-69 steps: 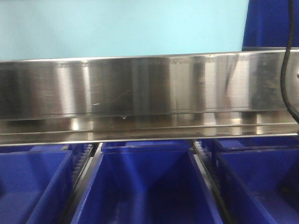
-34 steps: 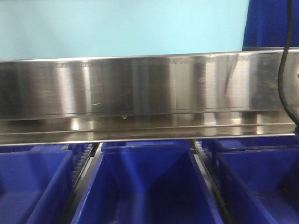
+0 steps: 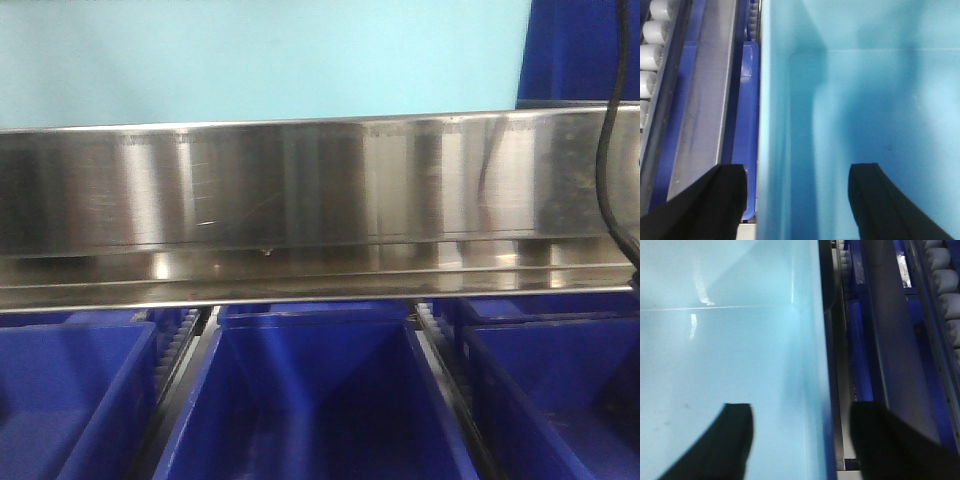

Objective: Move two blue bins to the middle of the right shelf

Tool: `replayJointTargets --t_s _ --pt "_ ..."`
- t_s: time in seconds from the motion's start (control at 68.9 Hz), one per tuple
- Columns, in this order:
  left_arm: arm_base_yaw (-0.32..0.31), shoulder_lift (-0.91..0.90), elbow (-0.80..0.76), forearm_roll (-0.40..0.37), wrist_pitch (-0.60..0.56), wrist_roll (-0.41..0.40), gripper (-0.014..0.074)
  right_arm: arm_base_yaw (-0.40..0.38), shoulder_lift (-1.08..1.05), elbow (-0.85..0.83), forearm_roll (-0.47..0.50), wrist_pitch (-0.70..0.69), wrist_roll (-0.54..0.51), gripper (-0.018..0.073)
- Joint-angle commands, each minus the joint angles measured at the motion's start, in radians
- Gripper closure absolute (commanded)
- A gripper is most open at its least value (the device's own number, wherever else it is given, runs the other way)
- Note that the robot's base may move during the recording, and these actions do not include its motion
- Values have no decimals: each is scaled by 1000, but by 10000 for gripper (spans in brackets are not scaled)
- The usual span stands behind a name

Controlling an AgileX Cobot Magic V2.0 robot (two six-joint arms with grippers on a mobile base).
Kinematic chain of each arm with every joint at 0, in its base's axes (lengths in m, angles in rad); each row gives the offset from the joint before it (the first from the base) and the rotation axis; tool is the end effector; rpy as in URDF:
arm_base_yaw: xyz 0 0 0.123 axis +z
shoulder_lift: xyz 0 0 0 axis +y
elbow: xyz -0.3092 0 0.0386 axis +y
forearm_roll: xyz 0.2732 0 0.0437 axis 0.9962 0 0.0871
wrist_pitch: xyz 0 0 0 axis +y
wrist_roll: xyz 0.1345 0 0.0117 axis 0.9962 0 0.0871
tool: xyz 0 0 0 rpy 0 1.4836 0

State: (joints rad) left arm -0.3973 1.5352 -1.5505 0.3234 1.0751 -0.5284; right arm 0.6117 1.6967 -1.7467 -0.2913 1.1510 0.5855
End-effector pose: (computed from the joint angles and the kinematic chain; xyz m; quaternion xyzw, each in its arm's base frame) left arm 0.3608 -0.1105 0.3758 -0.0304 0.9432 0.0114 0.3307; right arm 0.3629 0.2113 0.3727 -0.0329 0.9509 0.0346 0.3057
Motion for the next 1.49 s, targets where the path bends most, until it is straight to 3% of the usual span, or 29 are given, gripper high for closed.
replayJointTargets --t_s 0.0,0.58,1.016,1.48 --pt "-4 -23 0 2 -2 -7 236 -1 -15 2 -19 34 -1 197" --pt "-4 -47 0 4 -15 -7 236 -1 -84 1 -21 30 -1 198" --pt "-4 -42 -161 4 145 24 237 -1 -85 -76 -17 70 -63 198" --pt "-4 -35 -180 4 146 47 237 -1 -85 -79 -15 70 -63 198"
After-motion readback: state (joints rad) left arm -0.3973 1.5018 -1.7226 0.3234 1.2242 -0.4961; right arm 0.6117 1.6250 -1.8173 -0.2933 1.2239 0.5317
